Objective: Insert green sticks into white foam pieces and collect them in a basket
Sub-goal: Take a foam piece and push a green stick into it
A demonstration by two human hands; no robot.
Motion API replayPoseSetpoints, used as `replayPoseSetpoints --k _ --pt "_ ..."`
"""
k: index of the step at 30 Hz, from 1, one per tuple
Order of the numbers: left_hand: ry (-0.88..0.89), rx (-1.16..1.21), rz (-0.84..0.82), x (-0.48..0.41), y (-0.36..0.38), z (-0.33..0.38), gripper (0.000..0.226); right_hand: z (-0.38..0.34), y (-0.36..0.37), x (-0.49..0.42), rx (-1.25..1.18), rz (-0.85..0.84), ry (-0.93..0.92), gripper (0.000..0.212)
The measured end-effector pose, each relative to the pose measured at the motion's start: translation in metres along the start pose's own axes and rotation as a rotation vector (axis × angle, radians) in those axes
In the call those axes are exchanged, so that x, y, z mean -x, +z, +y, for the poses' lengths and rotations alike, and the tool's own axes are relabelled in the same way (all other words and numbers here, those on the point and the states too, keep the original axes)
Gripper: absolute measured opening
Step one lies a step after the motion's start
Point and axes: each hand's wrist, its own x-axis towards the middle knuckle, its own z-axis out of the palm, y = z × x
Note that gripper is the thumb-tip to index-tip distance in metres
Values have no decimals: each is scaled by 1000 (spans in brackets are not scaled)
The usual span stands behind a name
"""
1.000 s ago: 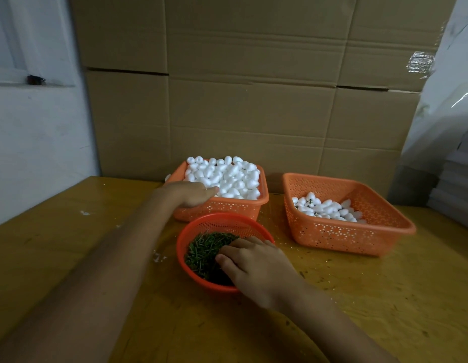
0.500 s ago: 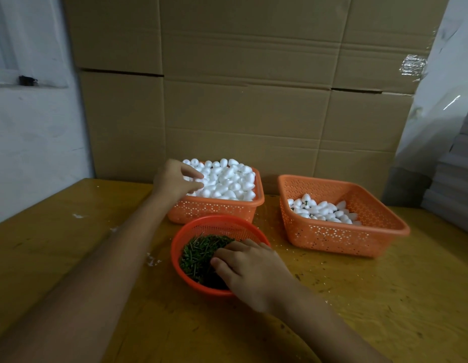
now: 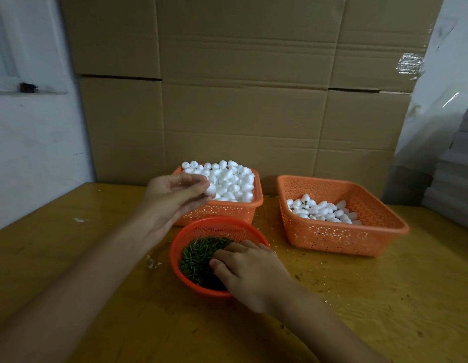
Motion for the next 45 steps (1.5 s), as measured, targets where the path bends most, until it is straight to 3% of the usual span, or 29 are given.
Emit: replayPoseSetpoints --k 4,12,20,25,45 --pt "-41 34 24 17 -7 -12 34 -1 -1 0 8 1 3 46" --pt "69 -76 11 40 -2 -26 25 -1 -1 0 21 -5 5 46" --pt "87 -127 68 44 -6 -30 38 -1 1 -1 21 18 4 45" --pt "95 -93 85 45 -8 -32 45 -2 1 -1 36 18 -4 46" --pt "84 88 97 45 -11 -33 41 -5 -2 1 22 11 8 46"
